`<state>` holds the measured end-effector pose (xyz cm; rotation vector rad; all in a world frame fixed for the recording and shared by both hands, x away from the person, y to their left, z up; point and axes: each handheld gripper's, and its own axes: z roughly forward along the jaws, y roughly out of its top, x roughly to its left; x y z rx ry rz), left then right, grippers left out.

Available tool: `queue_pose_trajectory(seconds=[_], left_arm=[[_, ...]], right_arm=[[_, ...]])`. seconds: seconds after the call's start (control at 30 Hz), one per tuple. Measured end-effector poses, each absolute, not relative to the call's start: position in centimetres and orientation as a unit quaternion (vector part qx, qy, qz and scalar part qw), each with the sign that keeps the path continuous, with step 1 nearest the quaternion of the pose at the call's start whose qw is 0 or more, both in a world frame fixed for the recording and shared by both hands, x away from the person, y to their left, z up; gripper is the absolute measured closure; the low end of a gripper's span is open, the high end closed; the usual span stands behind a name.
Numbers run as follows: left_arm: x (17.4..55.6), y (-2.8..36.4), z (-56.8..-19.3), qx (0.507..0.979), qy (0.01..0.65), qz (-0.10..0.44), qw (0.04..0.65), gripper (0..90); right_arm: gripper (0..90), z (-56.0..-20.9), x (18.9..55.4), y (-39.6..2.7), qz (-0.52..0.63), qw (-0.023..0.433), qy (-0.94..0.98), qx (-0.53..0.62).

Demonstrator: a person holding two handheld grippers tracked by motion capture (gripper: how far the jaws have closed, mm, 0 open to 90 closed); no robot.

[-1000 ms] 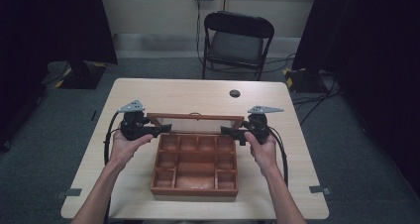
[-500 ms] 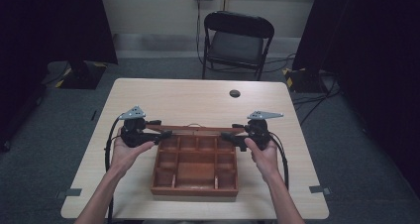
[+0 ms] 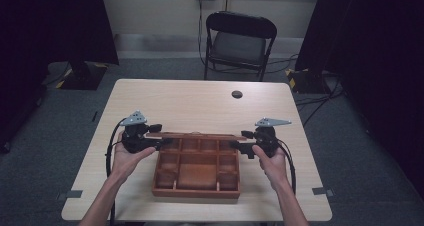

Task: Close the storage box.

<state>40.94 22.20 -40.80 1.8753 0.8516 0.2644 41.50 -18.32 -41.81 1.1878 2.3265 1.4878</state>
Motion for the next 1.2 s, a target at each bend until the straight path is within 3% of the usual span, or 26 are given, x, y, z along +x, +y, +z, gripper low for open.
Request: queue_pose_trajectory(seconds=[0.4, 0.73, 0.9, 1.2], left_arm=[[39.9, 22.1, -41.2, 0.789, 0.34, 0.126, 0.496, 27.1], [39.4, 22.1, -41.3, 0.787, 0.335, 0.136, 0.499, 26.2], [39.0, 22.3, -41.2, 0.785, 0.335, 0.137, 0.502, 24.9], [38.0, 22.4, -41.5, 0.778, 0.334, 0.146, 0.512, 20.6]], right_arm=[[30.1, -42.3, 40.7, -21.2, 0.459, 0.102, 0.772, 0.427], [37.6, -38.6, 40.5, -22.8, 0.478, 0.138, 0.758, 0.422], [44.4, -35.5, 39.7, -21.1, 0.503, 0.122, 0.769, 0.374], [54.5, -33.8, 38.4, -16.6, 0.516, 0.072, 0.796, 0.308]])
